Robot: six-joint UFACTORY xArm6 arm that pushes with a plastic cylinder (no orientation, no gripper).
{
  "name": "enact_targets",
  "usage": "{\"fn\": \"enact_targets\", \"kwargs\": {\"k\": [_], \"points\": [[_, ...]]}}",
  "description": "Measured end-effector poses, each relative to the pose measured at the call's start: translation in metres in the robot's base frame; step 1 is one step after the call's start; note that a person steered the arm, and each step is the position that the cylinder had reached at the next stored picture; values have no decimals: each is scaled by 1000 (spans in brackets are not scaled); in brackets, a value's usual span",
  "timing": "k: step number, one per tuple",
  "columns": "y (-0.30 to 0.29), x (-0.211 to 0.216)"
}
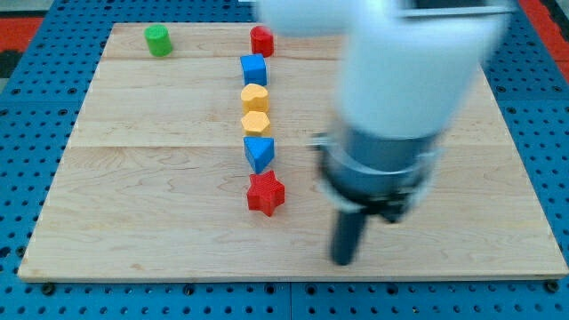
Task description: Slide the yellow heart right and down a bit
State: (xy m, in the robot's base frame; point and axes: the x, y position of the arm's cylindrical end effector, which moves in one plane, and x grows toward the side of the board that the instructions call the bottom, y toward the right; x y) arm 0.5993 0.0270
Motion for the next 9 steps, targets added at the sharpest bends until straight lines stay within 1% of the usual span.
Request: {"fn": "enact_targets", "kwargs": {"k": [1,2,4,5,6,7,8,9], "points": [[-76,0],[-124,-7],[-125,-7],[-142,-22],[-184,-71],[-209,-103],[-227,-149],[-235,-228]]}}
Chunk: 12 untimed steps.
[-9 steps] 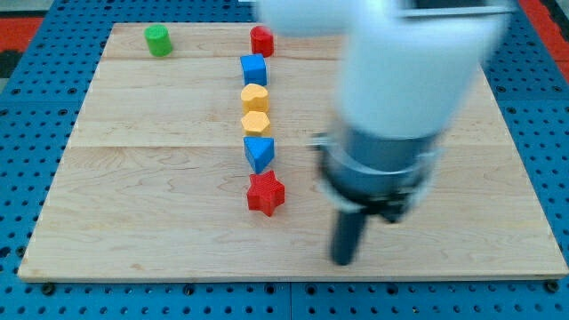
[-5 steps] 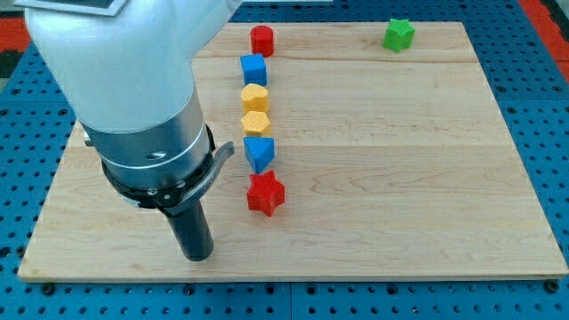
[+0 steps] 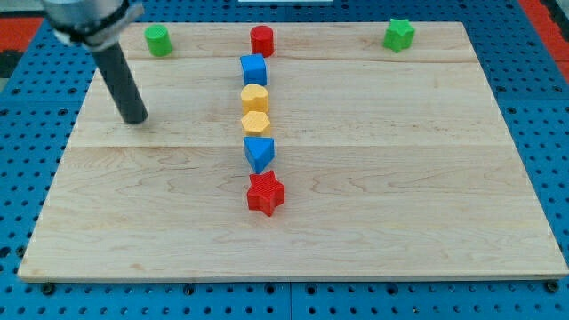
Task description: Slide the yellow heart right and down a bit
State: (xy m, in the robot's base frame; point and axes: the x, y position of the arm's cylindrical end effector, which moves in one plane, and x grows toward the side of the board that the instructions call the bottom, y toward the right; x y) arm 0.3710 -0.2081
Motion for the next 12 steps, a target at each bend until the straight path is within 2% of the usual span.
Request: {"fn": "enact_targets", "kwargs": {"k": [1,3,4,7,8,9,10,11,12], "points": [[1,-13],[1,-13],[29,-15],[235,-11],[332,-11],[290,-26],[209,-28],[214,8],[308,9]]}}
